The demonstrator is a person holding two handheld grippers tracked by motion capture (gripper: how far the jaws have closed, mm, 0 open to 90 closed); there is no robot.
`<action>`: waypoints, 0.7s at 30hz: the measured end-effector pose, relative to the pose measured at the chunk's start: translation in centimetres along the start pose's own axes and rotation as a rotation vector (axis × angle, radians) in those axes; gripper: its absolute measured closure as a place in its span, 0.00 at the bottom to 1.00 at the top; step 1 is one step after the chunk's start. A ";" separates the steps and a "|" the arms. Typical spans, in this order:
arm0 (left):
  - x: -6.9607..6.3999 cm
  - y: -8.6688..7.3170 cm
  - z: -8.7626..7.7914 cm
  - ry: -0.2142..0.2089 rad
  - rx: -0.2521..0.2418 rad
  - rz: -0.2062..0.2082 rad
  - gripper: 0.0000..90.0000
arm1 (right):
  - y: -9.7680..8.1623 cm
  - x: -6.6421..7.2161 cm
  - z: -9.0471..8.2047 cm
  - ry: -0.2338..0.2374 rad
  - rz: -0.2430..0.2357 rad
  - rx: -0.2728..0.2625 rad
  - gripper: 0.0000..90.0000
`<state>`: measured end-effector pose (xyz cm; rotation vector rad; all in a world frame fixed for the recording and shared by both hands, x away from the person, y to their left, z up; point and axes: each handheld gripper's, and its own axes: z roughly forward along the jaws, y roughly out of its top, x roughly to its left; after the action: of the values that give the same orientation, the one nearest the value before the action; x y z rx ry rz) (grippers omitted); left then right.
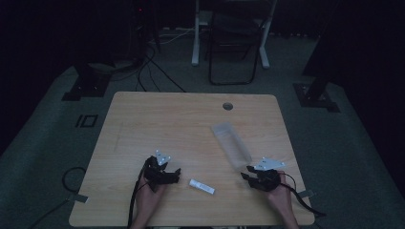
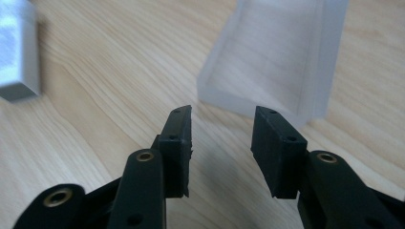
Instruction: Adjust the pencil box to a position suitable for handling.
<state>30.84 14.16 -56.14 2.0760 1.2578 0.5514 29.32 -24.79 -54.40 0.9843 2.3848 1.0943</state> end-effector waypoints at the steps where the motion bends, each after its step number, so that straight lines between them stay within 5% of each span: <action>1: 0.0 0.0 0.0 0.000 0.000 0.000 0.12 | 0.1 0.1 -0.1 -0.003 0.001 -0.010 0.66; 7: 0.0 0.0 0.0 0.000 0.000 0.001 0.12 | 0.9 0.3 -0.6 -0.037 0.014 -0.077 0.68; 14: 0.0 0.0 0.0 0.000 0.000 0.000 0.12 | 1.4 -0.3 -0.4 -0.071 0.033 -0.086 0.68; 21: 0.0 0.0 0.0 0.000 0.000 0.000 0.12 | 1.6 -1.2 -0.5 -0.176 0.064 -0.080 0.69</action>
<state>30.84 14.16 -56.14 2.0760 1.2576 0.5514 30.66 -25.18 -52.81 1.0884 2.1676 1.0690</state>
